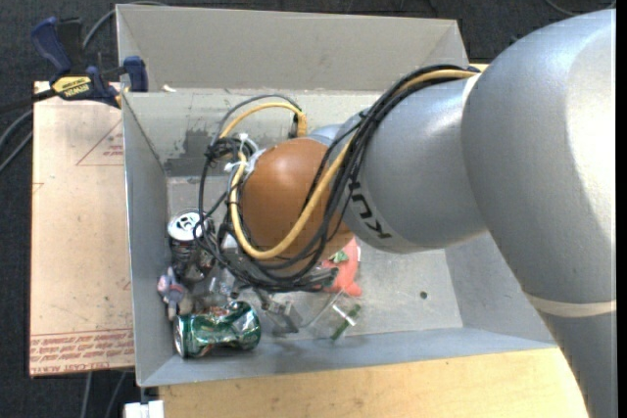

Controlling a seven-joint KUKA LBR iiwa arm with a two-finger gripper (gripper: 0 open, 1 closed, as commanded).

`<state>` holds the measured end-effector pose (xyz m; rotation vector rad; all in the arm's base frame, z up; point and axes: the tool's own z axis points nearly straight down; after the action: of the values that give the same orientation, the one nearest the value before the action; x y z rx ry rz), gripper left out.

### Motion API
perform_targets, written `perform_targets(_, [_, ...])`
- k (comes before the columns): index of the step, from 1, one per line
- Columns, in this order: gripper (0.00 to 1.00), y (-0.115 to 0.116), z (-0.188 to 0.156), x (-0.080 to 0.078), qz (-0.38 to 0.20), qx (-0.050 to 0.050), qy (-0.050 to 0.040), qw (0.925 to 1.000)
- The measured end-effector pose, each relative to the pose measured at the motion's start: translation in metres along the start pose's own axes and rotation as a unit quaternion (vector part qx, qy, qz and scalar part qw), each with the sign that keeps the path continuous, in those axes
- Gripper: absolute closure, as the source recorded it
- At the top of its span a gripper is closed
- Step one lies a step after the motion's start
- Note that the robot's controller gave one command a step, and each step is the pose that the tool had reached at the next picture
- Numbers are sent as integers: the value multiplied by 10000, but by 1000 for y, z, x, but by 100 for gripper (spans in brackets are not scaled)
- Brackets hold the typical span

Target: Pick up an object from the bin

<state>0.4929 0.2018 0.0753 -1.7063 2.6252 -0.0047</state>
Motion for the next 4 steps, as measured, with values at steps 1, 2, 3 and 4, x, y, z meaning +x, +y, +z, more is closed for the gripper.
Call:
perform_targets(1, [100,13,4,-18,-668,22,-29,9978])
perform_targets(2, [100,12,4,-18,-664,28,-33,9978])
perform_targets(3, [100,-7,-113,-11,-554,4,-29,9985])
perform_targets(4, [100,-8,-25,3,-1317,42,-51,9913])
